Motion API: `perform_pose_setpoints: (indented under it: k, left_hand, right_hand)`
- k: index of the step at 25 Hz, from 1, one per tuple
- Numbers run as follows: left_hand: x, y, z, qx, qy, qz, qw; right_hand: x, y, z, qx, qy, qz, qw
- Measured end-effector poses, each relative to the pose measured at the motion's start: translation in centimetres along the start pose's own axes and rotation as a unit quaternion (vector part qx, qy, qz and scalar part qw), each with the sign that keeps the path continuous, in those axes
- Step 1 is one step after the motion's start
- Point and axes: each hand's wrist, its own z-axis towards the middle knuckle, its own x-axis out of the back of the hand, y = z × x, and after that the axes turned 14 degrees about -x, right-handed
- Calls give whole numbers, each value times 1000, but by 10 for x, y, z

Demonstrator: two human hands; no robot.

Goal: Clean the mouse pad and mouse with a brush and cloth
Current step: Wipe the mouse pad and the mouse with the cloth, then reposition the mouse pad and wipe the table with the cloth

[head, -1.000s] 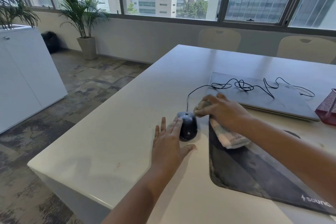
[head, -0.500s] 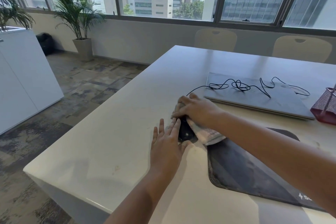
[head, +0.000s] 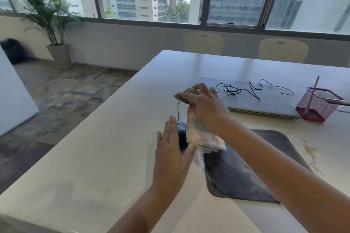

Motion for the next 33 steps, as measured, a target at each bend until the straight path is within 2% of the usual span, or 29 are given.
perform_pose_setpoints:
  k: [3, 7, 9, 11, 14, 18, 21, 24, 26, 28, 30, 32, 33]
  left_hand:
    - [1, 21, 20, 100, -7, -124, 987]
    - [-5, 30, 36, 149, -21, -200, 968]
    - [-9, 35, 38, 179, -8, -282, 943]
    - [-13, 44, 41, 216, 8, -374, 902]
    - [-26, 59, 45, 245, 12, -429, 869]
    - [-56, 87, 44, 260, 17, -494, 830]
    - [-79, 111, 42, 266, 6, -523, 810]
    - [-101, 140, 40, 252, -6, -539, 804]
    - [-114, 156, 41, 248, -19, -551, 796]
    - [-127, 170, 40, 256, -38, -568, 782]
    - [-140, 184, 37, 263, -52, -589, 762]
    - [-152, 196, 33, 259, -64, -596, 757]
    - [-159, 200, 31, 259, -67, -593, 760]
  right_hand:
    - [7, -4, -13, -30, 19, 47, 998]
    - [18, 9, -30, -114, -1, 92, 989]
    - [22, 22, -42, -137, -36, 131, 981]
    - [25, 35, -62, -128, -62, 145, 979]
    - [30, 59, -103, -137, -71, 130, 979]
    - [54, 99, -146, -141, -6, 16, 990]
    - [73, 130, -176, -84, 124, -68, 986]
    - [101, 179, -202, -206, 159, 93, 961]
    - [113, 213, -206, -299, 162, 203, 918]
    - [117, 235, -206, -394, 128, 344, 843]
    - [116, 244, -209, -468, -19, 527, 709]
    - [114, 251, -214, -445, -185, 669, 566]
    - [115, 254, -217, -421, -217, 713, 516]
